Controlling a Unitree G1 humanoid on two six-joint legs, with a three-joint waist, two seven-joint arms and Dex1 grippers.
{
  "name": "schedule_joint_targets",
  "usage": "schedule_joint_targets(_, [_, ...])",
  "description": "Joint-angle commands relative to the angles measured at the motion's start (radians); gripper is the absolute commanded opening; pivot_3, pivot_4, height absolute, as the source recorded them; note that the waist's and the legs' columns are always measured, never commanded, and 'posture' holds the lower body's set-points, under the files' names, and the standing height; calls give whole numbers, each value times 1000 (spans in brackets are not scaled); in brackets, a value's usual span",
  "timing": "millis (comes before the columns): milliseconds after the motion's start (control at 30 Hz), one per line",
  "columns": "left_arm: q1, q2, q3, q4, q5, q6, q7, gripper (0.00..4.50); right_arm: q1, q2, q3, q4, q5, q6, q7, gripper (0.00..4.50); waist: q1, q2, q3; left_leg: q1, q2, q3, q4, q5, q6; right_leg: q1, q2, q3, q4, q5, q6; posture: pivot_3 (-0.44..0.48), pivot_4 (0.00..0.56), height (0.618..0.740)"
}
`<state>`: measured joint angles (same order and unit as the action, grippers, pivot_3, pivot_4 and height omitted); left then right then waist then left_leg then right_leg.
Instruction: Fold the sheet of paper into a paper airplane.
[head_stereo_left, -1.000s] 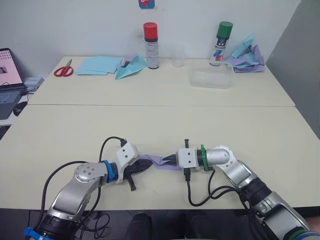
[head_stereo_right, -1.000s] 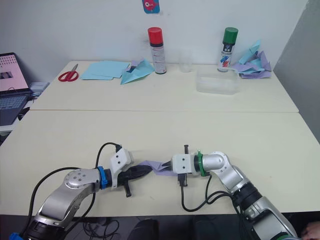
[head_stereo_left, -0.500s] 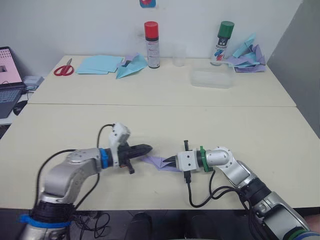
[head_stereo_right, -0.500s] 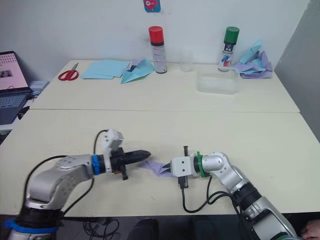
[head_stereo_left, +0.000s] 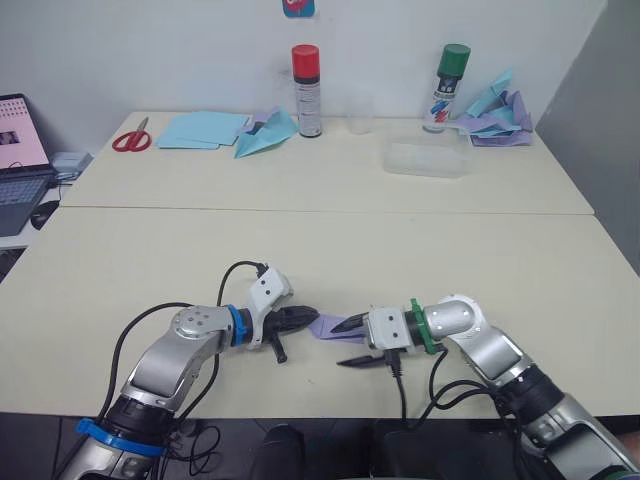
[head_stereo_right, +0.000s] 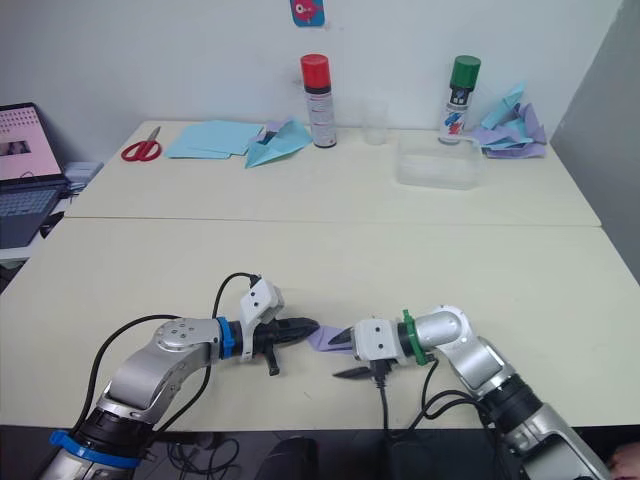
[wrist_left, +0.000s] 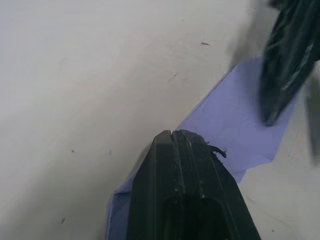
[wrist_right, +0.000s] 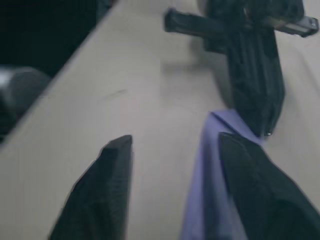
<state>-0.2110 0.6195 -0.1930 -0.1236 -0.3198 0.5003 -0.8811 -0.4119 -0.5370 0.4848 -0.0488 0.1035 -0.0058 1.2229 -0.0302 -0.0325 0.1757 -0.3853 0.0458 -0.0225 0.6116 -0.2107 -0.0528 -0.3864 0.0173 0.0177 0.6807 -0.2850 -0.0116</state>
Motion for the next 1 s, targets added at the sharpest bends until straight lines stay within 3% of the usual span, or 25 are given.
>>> schedule_joint_targets(33, [32, 7, -38, 64, 65, 14, 20, 0, -35, -31, -80, -81, 108, 139, 39, 2985, 0, 0, 0, 0, 0, 0, 0, 0, 0, 0, 0, 0, 0, 0, 0, 0, 150, 740])
schedule_joint_targets(167, [34, -1, -38, 68, 75, 7, 23, 0, -81, 35, -164, -93, 206, 320, -55, 2985, -1, 1, -1, 2, 0, 0, 0, 0, 0, 1, 1, -1, 1, 0, 0, 0, 150, 740])
schedule_joint_targets(233, [36, -5, -39, 72, 82, -1, 27, 0, -108, 96, -192, -80, 211, 394, -144, 2629, 0, 1, -1, 2, 0, -1, 0, 0, 0, 1, 1, -1, 1, 0, 0, 0, 150, 740])
schedule_joint_targets(367, [33, -16, -44, 82, 97, -13, 34, 0, -99, 222, -156, -29, 148, 484, -314, 1303, 1, 1, -2, 2, 0, 0, 0, 0, 0, 1, 0, 0, 1, 0, 0, 0, 150, 740])
schedule_joint_targets(467, [25, -22, -48, 92, 109, -22, 43, 0, -74, 236, -100, -1, 83, 473, -348, 114, 4, 2, -2, 1, 0, 0, 0, 0, 0, 1, -1, 0, 0, 0, 0, 0, 150, 740])
schedule_joint_targets(800, [3, -23, -54, 100, 114, -12, 33, 0, 6, 175, -39, 16, -60, 442, -419, 20, 3, 4, -5, 2, -1, -1, 0, 0, 0, 1, -2, 0, 0, 1, 2, 0, 150, 740])
schedule_joint_targets(1000, [9, -19, -61, 111, 116, -22, 33, 0, 64, 69, -57, -58, -70, 481, -389, 20, 5, 5, -7, 2, -1, 0, 0, 0, 0, 2, -2, 0, -1, 1, 2, 0, 150, 740])
